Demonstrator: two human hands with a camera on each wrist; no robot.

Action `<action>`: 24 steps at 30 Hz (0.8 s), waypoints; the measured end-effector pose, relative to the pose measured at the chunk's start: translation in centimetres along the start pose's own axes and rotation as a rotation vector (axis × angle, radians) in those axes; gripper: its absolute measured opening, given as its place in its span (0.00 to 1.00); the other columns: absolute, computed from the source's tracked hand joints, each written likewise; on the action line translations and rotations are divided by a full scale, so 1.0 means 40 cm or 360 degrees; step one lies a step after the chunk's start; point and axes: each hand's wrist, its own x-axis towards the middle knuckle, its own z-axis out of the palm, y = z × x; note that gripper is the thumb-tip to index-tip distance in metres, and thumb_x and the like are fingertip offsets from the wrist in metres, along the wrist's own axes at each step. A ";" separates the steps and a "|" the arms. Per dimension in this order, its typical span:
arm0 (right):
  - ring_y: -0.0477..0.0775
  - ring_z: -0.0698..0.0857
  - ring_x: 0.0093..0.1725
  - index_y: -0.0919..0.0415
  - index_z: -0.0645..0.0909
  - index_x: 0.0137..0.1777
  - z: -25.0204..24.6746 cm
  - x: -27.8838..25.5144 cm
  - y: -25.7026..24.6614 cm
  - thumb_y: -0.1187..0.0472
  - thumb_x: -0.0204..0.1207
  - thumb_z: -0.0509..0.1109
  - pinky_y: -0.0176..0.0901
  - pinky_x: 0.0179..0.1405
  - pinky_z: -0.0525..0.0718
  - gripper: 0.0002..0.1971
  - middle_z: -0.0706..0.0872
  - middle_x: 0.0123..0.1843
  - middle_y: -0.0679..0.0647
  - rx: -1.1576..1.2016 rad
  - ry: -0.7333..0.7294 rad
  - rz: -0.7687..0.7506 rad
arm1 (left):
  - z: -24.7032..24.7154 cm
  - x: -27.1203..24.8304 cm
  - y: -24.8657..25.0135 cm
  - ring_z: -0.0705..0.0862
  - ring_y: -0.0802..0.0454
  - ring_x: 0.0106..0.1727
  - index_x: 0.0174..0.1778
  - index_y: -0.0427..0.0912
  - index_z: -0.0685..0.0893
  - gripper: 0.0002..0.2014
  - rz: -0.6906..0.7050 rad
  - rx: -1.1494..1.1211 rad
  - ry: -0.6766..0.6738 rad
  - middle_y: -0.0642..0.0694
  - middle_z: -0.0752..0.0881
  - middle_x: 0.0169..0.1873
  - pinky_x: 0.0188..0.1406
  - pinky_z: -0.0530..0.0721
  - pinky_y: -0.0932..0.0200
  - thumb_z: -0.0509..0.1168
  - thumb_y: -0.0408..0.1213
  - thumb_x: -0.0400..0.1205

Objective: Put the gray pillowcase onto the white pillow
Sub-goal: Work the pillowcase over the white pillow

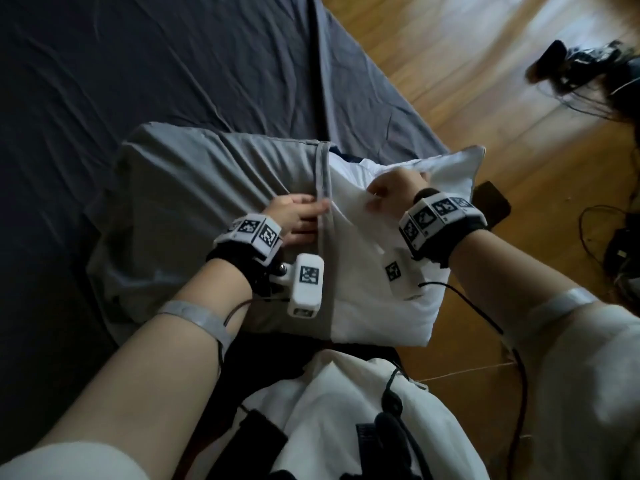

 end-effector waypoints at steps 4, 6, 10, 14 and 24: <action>0.47 0.77 0.44 0.54 0.86 0.43 0.040 -0.041 -0.019 0.56 0.67 0.76 0.50 0.63 0.66 0.06 0.78 0.29 0.42 0.0252 -0.0017 -0.0173 | -0.005 0.022 0.049 0.80 0.60 0.18 0.35 0.44 0.80 0.06 0.0077 0.0057 0.0277 0.51 0.83 0.22 0.25 0.82 0.63 0.69 0.35 0.77; 0.39 0.75 0.33 0.58 0.87 0.38 0.046 -0.064 -0.034 0.61 0.65 0.77 0.44 0.52 0.68 0.04 0.76 0.21 0.39 0.0509 0.0104 -0.0259 | -0.006 0.024 0.052 0.76 0.55 0.17 0.31 0.42 0.81 0.09 0.0094 0.0137 0.0282 0.49 0.80 0.17 0.20 0.76 0.64 0.68 0.31 0.77; 0.38 0.75 0.31 0.63 0.87 0.36 0.029 -0.109 -0.088 0.63 0.65 0.76 0.39 0.48 0.71 0.03 0.78 0.26 0.42 0.0767 0.0361 -0.0253 | 0.001 -0.052 0.116 0.82 0.57 0.19 0.37 0.39 0.79 0.11 0.0390 -0.0240 0.0164 0.51 0.83 0.16 0.24 0.82 0.63 0.56 0.26 0.83; 0.28 0.77 0.26 0.63 0.88 0.38 -0.016 -0.108 -0.185 0.65 0.64 0.79 0.22 0.34 0.69 0.05 0.76 0.26 0.37 0.0886 0.0477 -0.0416 | -0.052 -0.145 0.193 0.81 0.62 0.18 0.24 0.40 0.85 0.25 0.0714 -0.0572 0.0113 0.52 0.84 0.15 0.22 0.82 0.70 0.52 0.26 0.84; 0.41 0.80 0.39 0.65 0.88 0.48 -0.078 -0.097 -0.287 0.64 0.65 0.79 0.26 0.41 0.73 0.11 0.83 0.36 0.50 0.0612 0.0437 -0.0452 | -0.118 -0.254 0.175 0.78 0.62 0.20 0.26 0.42 0.82 0.22 0.0891 -0.0524 -0.0078 0.53 0.80 0.17 0.26 0.76 0.71 0.52 0.21 0.81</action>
